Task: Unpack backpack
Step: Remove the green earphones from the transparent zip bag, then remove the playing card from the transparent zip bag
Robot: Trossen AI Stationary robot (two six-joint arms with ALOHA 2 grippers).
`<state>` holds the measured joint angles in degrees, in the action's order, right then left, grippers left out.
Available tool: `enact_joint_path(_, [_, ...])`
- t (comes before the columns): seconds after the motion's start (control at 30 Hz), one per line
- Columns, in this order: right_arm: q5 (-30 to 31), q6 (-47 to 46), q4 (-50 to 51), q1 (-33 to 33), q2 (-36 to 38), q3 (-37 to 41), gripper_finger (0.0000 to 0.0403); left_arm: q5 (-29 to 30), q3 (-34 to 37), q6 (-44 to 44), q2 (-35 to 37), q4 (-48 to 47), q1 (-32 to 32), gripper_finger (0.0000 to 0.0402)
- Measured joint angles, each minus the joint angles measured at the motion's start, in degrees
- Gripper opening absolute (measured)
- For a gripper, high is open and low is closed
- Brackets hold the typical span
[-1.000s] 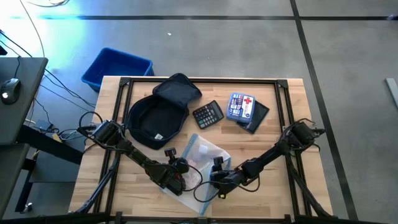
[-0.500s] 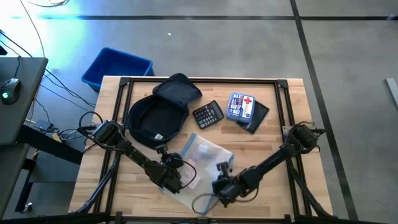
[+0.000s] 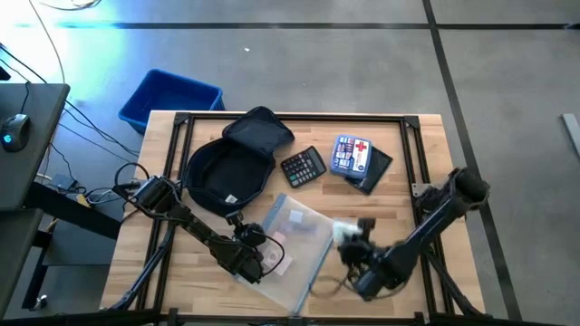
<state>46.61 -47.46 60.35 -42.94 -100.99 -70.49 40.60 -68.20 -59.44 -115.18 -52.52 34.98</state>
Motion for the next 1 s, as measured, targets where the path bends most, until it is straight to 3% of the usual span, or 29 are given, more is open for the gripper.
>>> enact_joint_path(0.13, [3.56,3.38,-13.38,7.66,2.19,9.66,0.0,0.01,0.0,0.0,0.0,0.35,0.0,0.0])
enact_joint_path(0.3, [0.93,7.41,-23.3,18.76,1.93,17.89,0.0017,0.05,0.0,0.0,0.0,1.2,0.0,0.0])
enact_joint_path(0.5, [0.33,6.95,-21.26,24.34,2.17,18.15,0.0109,0.44,0.0,0.02,0.0,2.57,0.0,0.0])
enact_joint_path(0.7, [-2.4,7.58,-18.67,19.93,3.19,13.31,0.0215,-0.51,0.0,-0.05,0.0,2.87,0.02,0.0])
enact_joint_path(0.77, [-8.38,9.34,-20.71,16.57,3.35,12.4,0.0234,-1.15,0.0,-0.32,0.0,2.85,0.16,0.0])
enact_joint_path(0.9, [-27.62,13.07,-34.83,9.03,2.86,13.83,0.0243,-1.14,0.0,-0.38,0.0,2.85,0.28,0.0])
enact_joint_path(1.0, [-30.57,13.15,-44.86,4.45,0.91,15.89,0.0231,-1.14,0.0,-0.46,0.0,2.93,0.28,0.0])
